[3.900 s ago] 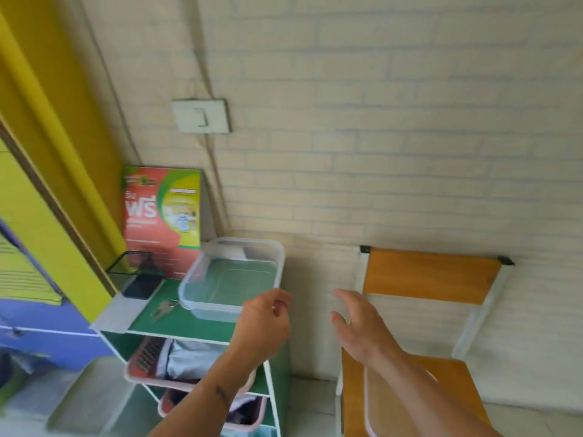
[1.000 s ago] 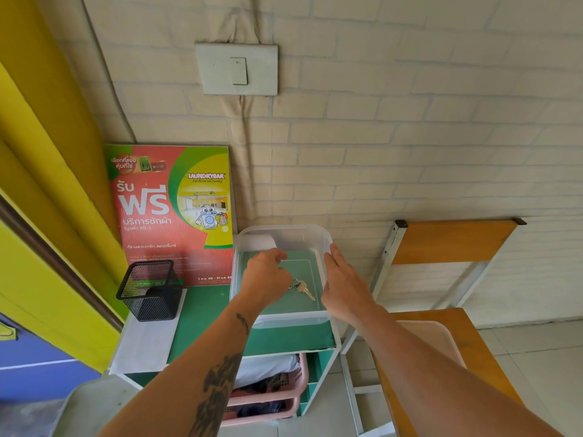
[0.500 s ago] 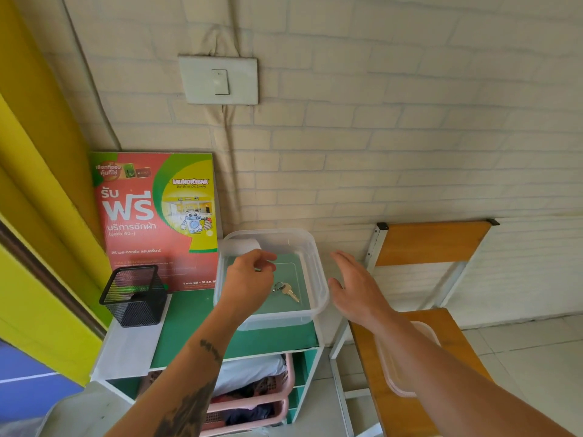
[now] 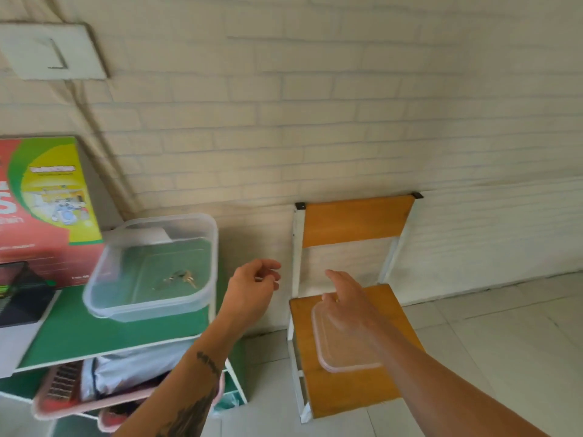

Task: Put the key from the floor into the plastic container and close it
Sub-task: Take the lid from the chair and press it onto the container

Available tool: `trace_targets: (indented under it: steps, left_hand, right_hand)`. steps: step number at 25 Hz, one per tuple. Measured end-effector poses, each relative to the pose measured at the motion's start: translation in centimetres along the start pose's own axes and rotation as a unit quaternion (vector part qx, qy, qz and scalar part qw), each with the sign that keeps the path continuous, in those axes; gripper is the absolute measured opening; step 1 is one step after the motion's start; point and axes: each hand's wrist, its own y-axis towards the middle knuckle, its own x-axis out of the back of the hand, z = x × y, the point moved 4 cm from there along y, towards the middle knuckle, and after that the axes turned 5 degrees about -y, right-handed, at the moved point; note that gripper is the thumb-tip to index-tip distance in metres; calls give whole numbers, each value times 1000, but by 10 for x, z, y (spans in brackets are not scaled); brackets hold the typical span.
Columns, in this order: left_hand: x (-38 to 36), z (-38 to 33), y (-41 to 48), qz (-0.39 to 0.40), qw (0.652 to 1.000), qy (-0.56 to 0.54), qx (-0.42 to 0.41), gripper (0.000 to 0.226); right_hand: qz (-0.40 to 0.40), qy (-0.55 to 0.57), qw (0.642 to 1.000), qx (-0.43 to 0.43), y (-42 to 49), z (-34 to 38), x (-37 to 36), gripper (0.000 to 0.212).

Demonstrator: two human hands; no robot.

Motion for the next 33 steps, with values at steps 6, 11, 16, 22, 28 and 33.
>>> trace_targets:
  steps: [6,11,16,22,28,33]
  left_hand:
    - [-110,43,-6,-12,992,-21,125,33]
    - [-163,94,-1,-13,982,15,189,30]
    - [-210,167,32,-7,976,50,212,34]
    - [-262,260,63,30,967,129,215,61]
    - [-291,295,68,41,953,207,217,73]
    - [-290,297,68,33,954,212,211,67]
  right_hand:
    - [73,-4,996,-58,-7,-121,9,57]
    - [94,3,990,-100,-2,-190,-13,49]
    - [104,27,984,-142,28,-252,-71,43]
    - [91,31,982,-164,68,-312,-137,40]
    - [91,50,978,-180,86,-335,-175,52]
    - [77,36,975,-206,84,-336,-186,51]
